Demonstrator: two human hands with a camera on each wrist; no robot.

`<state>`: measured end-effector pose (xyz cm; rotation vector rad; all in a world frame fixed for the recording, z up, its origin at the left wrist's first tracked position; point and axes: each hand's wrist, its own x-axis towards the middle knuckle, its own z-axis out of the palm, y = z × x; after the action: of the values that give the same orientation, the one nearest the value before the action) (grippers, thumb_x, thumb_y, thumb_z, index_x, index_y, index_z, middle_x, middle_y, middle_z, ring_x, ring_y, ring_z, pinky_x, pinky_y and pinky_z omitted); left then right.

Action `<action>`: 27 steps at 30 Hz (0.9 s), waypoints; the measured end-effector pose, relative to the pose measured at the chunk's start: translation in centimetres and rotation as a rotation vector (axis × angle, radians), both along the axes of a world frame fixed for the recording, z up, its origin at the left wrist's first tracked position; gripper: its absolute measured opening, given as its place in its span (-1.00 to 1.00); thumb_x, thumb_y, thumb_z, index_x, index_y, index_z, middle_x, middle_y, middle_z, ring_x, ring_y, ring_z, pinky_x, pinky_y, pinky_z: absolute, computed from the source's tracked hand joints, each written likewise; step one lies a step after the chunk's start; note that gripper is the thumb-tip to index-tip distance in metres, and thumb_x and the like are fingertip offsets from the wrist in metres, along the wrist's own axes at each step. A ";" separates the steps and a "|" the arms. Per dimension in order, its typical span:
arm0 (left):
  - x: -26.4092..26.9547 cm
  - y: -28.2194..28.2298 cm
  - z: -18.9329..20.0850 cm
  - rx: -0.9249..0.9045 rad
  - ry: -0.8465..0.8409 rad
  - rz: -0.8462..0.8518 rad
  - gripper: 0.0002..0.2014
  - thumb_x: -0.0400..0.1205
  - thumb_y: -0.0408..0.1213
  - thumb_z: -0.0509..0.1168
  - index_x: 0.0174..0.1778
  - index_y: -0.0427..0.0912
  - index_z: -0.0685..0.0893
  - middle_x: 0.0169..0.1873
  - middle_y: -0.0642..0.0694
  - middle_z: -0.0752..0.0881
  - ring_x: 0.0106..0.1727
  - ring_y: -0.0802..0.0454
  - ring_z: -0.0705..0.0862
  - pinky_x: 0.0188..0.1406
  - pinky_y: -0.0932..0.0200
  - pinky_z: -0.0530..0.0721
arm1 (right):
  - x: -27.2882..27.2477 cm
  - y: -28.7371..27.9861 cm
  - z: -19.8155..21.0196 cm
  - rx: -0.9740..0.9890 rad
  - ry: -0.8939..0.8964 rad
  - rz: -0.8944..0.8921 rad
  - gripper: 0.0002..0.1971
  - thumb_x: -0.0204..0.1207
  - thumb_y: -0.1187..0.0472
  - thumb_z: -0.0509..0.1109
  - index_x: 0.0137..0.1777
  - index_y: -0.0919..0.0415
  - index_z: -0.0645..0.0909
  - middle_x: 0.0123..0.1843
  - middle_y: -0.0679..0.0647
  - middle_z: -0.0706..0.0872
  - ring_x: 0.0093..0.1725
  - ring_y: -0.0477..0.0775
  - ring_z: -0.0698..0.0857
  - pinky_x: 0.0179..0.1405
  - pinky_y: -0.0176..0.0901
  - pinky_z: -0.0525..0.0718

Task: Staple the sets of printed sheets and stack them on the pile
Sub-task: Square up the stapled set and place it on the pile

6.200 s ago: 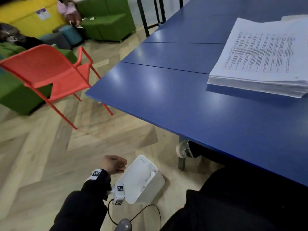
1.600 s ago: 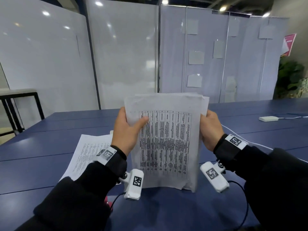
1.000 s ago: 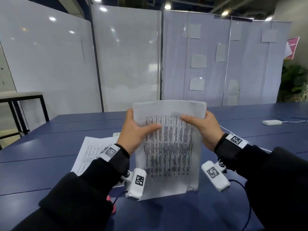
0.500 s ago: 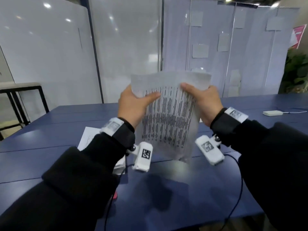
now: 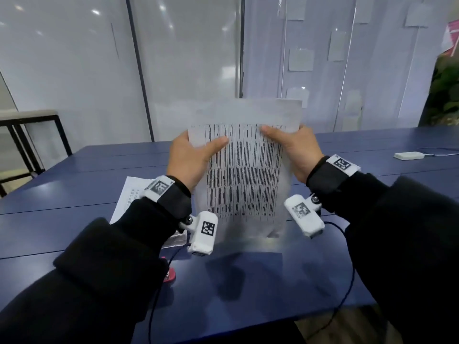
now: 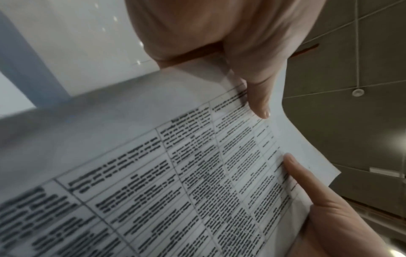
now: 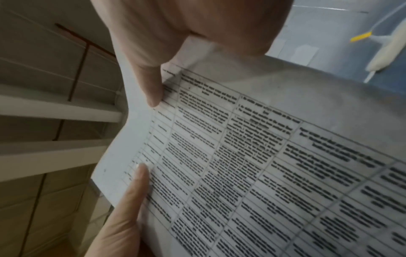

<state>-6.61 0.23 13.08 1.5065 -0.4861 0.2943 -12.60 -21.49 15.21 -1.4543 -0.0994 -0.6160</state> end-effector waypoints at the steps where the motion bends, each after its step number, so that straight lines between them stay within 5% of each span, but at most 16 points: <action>1: -0.2 0.1 -0.8 -0.011 0.014 -0.017 -0.59 0.48 -0.17 0.68 0.19 -0.19 0.79 0.00 0.03 0.90 0.07 0.10 0.87 0.16 0.08 0.81 | -0.1 0.1 -0.9 -0.010 0.025 0.011 -0.54 0.38 0.23 0.72 0.22 0.45 0.77 0.10 0.22 0.89 0.12 0.15 0.88 0.30 0.12 0.79; 5: -0.5 0.3 -3.6 -0.010 0.063 -0.020 -0.68 0.48 -0.23 0.68 0.10 -0.14 0.81 -0.04 0.01 0.91 0.03 0.06 0.87 0.08 0.12 0.78 | -0.3 0.2 -4.0 0.010 0.065 0.064 -0.28 0.06 -0.04 0.83 0.20 0.35 0.80 0.16 0.23 0.88 0.24 0.24 0.84 0.45 0.29 0.68; 10: -0.3 0.4 -0.3 -0.082 0.021 -0.035 -0.70 0.52 -0.25 0.65 0.14 -0.17 0.82 0.01 -0.03 0.91 0.10 0.05 0.87 0.16 0.16 0.81 | 0.1 0.1 -1.6 0.024 0.016 0.032 -0.66 0.44 0.26 0.68 0.17 0.40 0.79 0.14 0.27 0.87 0.21 0.30 0.84 0.39 0.36 0.71; 14: -0.7 0.6 -1.9 -0.085 0.051 -0.066 -0.68 0.52 -0.26 0.64 0.16 -0.14 0.80 -0.01 0.04 0.91 0.06 0.14 0.87 0.05 0.27 0.78 | -0.2 0.2 -3.0 0.036 0.065 0.056 -0.25 0.07 -0.06 0.83 0.21 0.37 0.79 0.17 0.24 0.87 0.25 0.26 0.83 0.45 0.29 0.68; 17: -0.7 1.1 -3.3 -0.078 0.087 -0.086 -0.63 0.54 -0.22 0.62 0.24 -0.14 0.78 0.07 0.03 0.90 0.14 0.10 0.85 0.22 0.11 0.76 | -0.7 0.2 -4.3 0.012 0.083 0.084 -0.12 -0.04 -0.18 0.86 0.24 0.34 0.79 0.19 0.21 0.87 0.28 0.23 0.82 0.48 0.24 0.67; 22: -0.1 1.1 -0.1 -0.148 0.038 -0.119 -0.77 0.66 -0.23 0.51 0.23 -0.12 0.78 0.11 0.04 0.89 0.21 0.11 0.83 0.25 0.18 0.74 | -0.3 0.4 -1.5 0.053 0.048 0.009 -0.70 0.57 0.20 0.58 0.20 0.39 0.76 0.15 0.27 0.87 0.16 0.25 0.85 0.39 0.33 0.71; 27: 0.1 0.3 -1.6 -0.182 0.075 -0.084 -0.87 0.71 -0.25 0.46 0.15 -0.10 0.82 0.05 0.06 0.90 0.18 0.13 0.84 0.33 0.09 0.72 | 0.3 0.5 -2.5 0.043 0.054 -0.023 -0.81 0.63 0.26 0.52 0.18 0.30 0.77 0.15 0.22 0.88 0.15 0.20 0.85 0.39 0.28 0.73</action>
<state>-6.50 0.51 11.49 1.3121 -0.4501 0.2095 -12.35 -20.99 12.72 -1.4311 -0.0275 -0.5941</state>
